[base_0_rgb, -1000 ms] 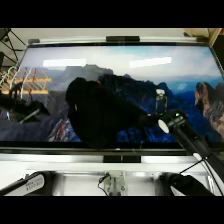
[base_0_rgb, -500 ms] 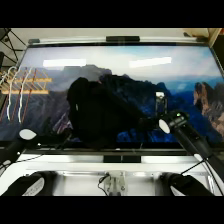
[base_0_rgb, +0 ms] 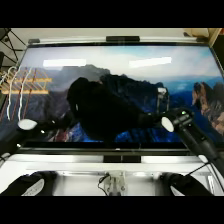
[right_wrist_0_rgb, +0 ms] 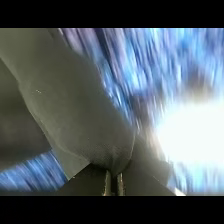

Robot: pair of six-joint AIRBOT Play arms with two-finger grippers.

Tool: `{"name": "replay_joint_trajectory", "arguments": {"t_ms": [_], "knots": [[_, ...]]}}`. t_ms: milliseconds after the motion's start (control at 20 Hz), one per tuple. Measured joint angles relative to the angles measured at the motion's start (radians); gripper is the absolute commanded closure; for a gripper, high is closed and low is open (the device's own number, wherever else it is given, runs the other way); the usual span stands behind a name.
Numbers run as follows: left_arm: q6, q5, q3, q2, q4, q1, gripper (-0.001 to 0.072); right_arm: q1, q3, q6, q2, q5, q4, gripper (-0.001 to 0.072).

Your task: Fold the shirts.

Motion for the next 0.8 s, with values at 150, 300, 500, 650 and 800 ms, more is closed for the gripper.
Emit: {"name": "replay_joint_trajectory", "arguments": {"t_ms": [150, 300, 500, 650, 800], "knots": [[0.107, -0.121, 0.378, 0.111, -0.010, 0.161, 0.0674, 0.001, 0.203, 0.000, 0.064, -0.025, -0.129, 0.0642], [0.163, -0.120, 0.815, 0.202, -0.010, 0.302, 0.0674, 0.000, 0.443, 0.010, 0.150, -0.069, -0.288, 0.0643], [0.098, -0.143, 1.217, 0.265, 0.011, 0.425, 0.0675, 0.001, 0.624, 0.035, 0.270, -0.090, -0.338, 0.0643], [0.045, -0.222, 1.320, 0.292, 0.070, 0.465, 0.0675, 0.001, 0.668, 0.042, 0.346, -0.047, -0.331, 0.0642], [0.022, -0.293, 1.360, 0.306, 0.121, 0.480, 0.0675, 0.001, 0.685, 0.045, 0.404, 0.049, -0.326, 0.0642]]}}
